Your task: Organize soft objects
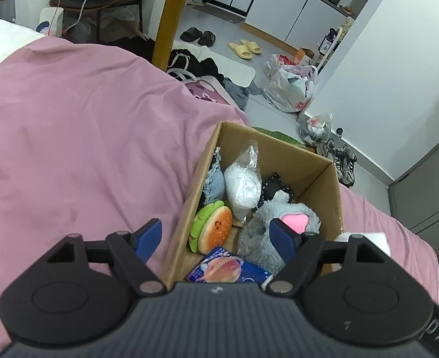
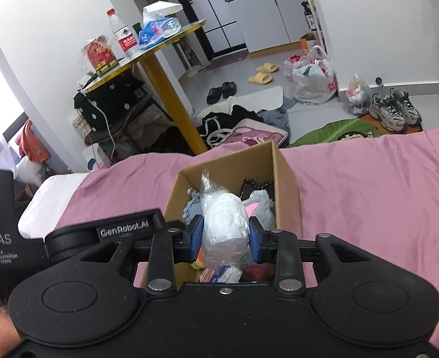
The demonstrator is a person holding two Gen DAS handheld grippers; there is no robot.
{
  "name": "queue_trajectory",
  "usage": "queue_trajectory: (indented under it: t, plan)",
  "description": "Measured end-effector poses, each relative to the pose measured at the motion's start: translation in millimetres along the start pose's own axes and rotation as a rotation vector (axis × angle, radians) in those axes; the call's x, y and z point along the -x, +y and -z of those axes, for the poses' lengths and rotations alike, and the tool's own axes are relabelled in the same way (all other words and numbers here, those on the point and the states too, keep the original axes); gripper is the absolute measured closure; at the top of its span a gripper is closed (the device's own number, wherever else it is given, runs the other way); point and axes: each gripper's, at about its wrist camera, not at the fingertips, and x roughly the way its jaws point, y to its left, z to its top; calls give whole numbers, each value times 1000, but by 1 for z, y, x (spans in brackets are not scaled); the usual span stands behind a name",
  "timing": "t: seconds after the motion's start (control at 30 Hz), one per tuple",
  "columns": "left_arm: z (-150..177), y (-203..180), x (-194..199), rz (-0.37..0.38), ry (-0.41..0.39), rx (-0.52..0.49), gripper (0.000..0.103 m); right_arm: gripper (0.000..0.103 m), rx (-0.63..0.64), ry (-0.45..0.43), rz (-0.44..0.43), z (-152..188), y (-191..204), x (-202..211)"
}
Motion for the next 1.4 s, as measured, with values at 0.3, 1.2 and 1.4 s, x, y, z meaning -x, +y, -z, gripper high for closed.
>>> queue_trajectory:
  t: [0.3,1.2,1.4]
  plan:
    - [3,-6,5,-16,-8,-37,25,43,-18,-19,6,-4,-7,16]
    - [23,-55,67,-67,-38,-167,13,3,-148,-125,-29,-24,-70,92]
    - [31,-74,90,-61,-80,-195,6,0,-180,-152,-56,-23,-88,113]
